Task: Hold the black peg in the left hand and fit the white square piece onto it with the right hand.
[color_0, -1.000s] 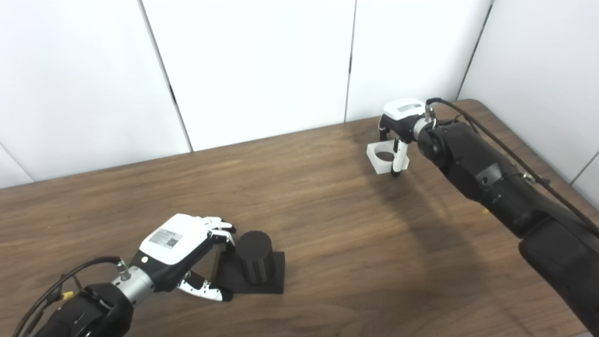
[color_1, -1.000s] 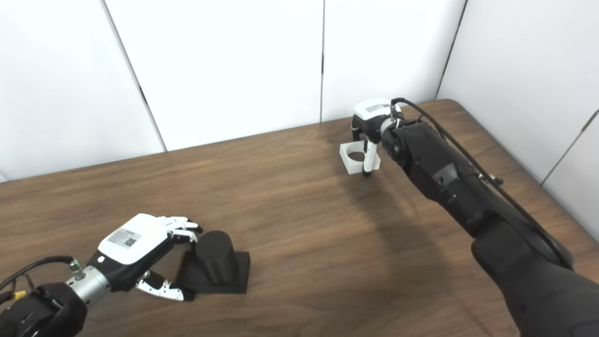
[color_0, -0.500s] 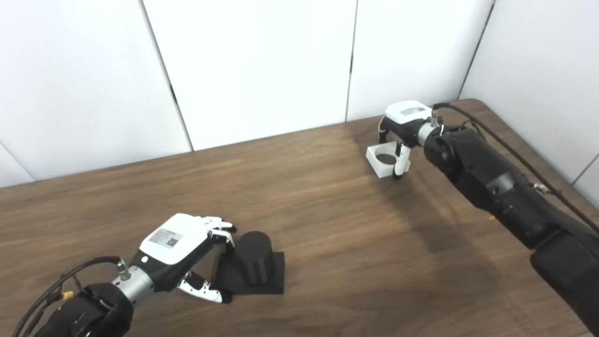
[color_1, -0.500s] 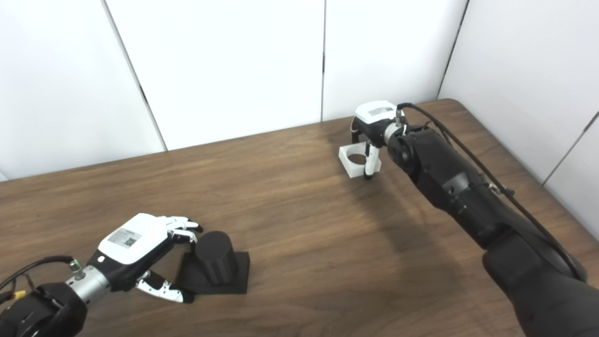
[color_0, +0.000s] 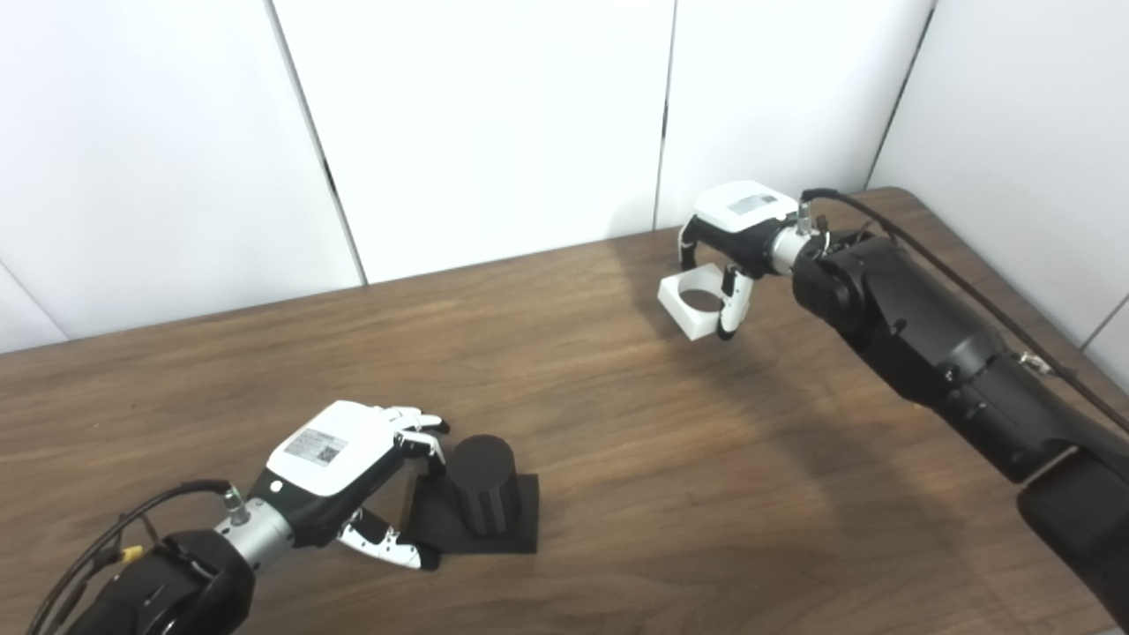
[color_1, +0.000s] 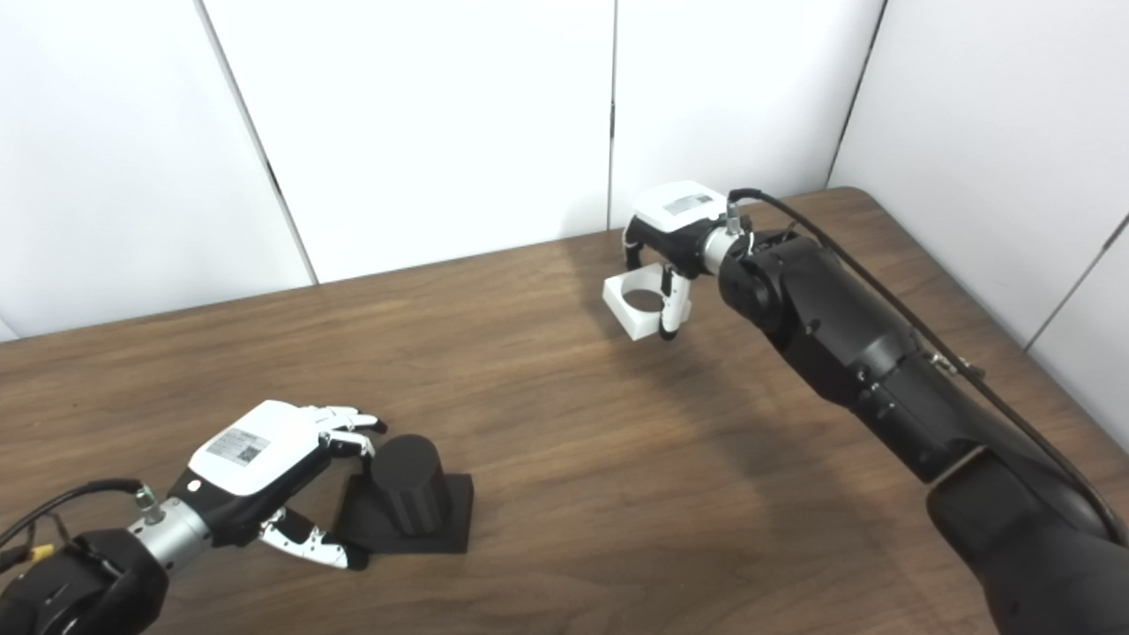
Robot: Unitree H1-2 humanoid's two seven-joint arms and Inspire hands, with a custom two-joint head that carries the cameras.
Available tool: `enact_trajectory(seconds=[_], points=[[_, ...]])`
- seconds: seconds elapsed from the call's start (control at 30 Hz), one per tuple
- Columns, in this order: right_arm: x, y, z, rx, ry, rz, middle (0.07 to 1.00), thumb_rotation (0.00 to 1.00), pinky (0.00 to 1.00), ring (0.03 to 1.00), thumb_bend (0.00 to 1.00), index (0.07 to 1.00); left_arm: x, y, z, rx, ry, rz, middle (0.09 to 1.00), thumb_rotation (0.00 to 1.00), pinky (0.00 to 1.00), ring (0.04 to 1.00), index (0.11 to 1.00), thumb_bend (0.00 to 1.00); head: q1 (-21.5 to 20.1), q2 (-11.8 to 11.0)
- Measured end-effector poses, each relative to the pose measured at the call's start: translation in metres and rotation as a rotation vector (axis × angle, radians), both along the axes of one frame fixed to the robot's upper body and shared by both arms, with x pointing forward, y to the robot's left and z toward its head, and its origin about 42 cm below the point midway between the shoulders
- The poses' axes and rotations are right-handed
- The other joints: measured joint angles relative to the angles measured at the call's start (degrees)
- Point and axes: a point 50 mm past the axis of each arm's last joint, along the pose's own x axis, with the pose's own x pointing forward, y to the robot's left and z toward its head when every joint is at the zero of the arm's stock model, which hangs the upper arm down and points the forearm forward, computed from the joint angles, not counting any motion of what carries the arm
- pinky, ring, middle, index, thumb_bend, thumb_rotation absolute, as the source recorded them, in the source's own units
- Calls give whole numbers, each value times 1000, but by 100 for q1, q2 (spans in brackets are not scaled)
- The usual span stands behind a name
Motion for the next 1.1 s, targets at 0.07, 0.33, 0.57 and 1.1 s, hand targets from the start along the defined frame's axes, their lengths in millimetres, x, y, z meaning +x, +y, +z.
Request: enact_trajectory(seconds=[0.07,0.33,0.57,1.1], points=[[-3,7,6,-1,-16,33,765,129,897,820,522,478,1,-1,0,0,1,0,855,72,782,861,491,524,0,0],[-14,24,21,6,-9,116,772,127,891,830,521,478,3,-5,-1,-7,5,2,859,73,801,875,491,523,361,97],[-23,36,34,41,-19,181,744,127,845,793,521,478,5,-8,0,-8,8,2,862,74,791,874,490,523,835,193],[-49,64,56,139,-18,352,744,128,780,786,522,480,11,-23,2,14,52,40,878,77,849,906,492,522,1398,334]])
